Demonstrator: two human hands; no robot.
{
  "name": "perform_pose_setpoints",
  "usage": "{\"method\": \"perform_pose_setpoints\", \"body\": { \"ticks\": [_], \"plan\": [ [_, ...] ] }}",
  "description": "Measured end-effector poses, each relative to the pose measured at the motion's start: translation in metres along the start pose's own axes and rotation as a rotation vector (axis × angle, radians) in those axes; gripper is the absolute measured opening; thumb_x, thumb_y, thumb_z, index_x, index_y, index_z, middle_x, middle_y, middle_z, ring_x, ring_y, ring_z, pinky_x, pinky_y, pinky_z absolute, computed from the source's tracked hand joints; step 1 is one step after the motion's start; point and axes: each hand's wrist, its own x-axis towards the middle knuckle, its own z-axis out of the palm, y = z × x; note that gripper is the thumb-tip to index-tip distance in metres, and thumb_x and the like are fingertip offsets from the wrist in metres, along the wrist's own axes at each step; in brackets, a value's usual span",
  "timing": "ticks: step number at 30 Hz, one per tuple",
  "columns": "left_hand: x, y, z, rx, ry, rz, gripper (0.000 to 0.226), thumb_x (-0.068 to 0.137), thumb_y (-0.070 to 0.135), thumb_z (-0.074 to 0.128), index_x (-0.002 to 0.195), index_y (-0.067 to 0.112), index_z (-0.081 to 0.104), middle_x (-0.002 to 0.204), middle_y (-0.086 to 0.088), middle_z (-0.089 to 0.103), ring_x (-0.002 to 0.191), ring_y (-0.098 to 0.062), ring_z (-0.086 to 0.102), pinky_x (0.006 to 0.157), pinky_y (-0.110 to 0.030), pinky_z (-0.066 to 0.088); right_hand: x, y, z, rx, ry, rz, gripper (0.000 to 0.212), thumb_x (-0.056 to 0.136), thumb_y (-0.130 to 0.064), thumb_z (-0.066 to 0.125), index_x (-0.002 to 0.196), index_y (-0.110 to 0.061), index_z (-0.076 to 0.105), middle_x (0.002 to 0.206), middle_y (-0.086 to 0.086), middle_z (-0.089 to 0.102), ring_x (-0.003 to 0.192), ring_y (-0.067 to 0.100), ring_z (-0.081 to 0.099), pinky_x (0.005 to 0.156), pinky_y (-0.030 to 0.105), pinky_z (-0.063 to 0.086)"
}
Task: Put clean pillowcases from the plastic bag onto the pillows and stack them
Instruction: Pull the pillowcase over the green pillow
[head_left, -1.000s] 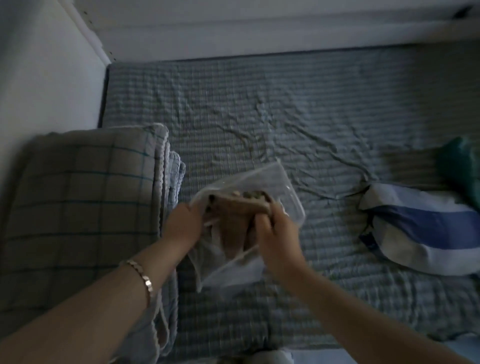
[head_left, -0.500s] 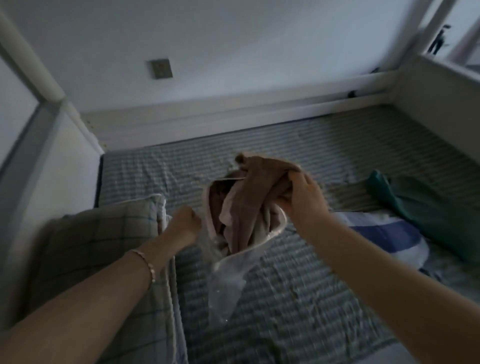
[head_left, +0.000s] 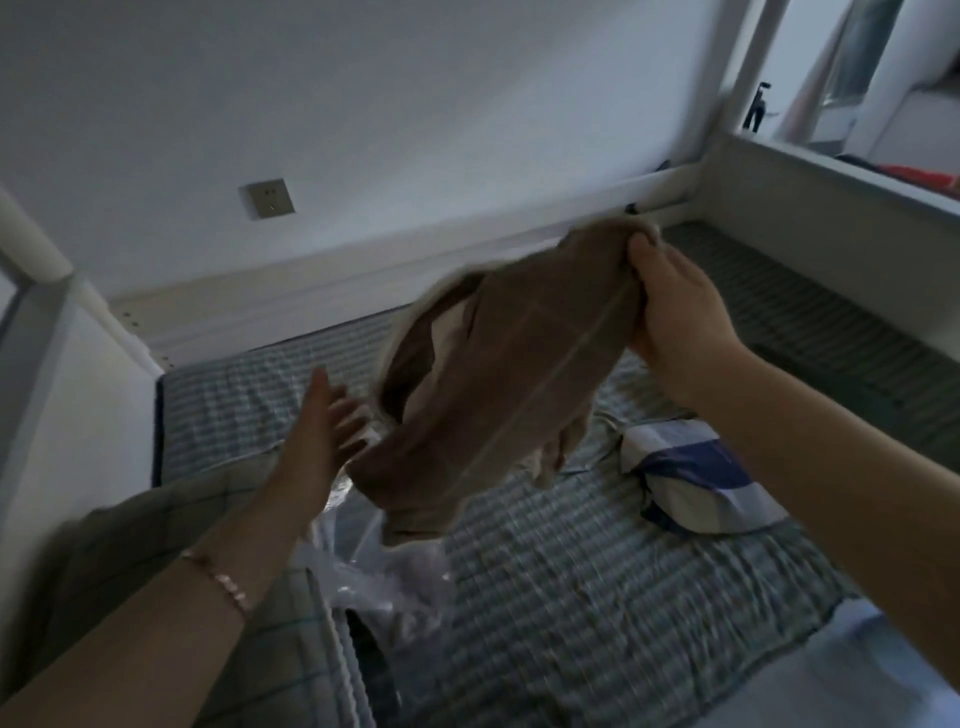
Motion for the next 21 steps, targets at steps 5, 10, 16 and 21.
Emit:
{"method": "perform_pose_setpoints", "body": {
  "ticks": [5,10,16,21],
  "plan": [
    [-0.04,0.027,0.085,0.325,-0.359,0.008,0.063,0.082,0.044,0.063,0.135,0.022,0.038,0.105,-0.003,0.064,0.079,-0.018,0.069,0.066,-0.026,0.053,-0.018,0.013,-0.018,-0.012,-0.125,0.222,0.02,0.094,-0.029,0.05,0.103,-0.017,0.064,0.073,-0.002,0.072,0.065,0.01,0.068,0.062,0.022,0.057],
    [-0.048,-0.007,0.137,0.704,-0.477,0.339,0.091,0.06,0.039,0.081,0.139,0.02,0.038,0.137,-0.005,0.043,0.127,-0.017,0.042,0.105,-0.028,0.035,-0.027,0.008,-0.056,-0.132,-0.044,0.422,0.031,0.086,-0.038,0.061,0.091,-0.009,0.069,0.076,0.006,0.072,0.068,0.017,0.068,0.072,0.024,0.056],
    [-0.095,-0.006,0.202,0.475,-0.715,0.152,0.026,0.055,-0.017,0.064,0.08,-0.009,0.069,0.069,-0.005,0.067,0.048,0.0,0.057,0.044,-0.007,0.042,-0.031,0.011,-0.115,-0.277,-0.085,0.483,0.03,0.087,-0.036,0.059,0.087,-0.009,0.07,0.075,0.006,0.072,0.069,0.018,0.066,0.084,0.032,0.052],
    [-0.122,-0.01,0.256,0.248,-0.423,-0.078,0.019,0.09,0.021,0.053,0.081,0.013,0.067,0.091,-0.011,0.07,0.084,-0.023,0.065,0.08,-0.03,0.052,-0.032,0.045,-0.172,-0.861,0.096,0.076,0.044,0.085,-0.043,0.06,0.123,-0.025,0.047,0.119,0.0,0.047,0.115,0.02,0.048,0.1,0.034,0.04]
  ]
}}
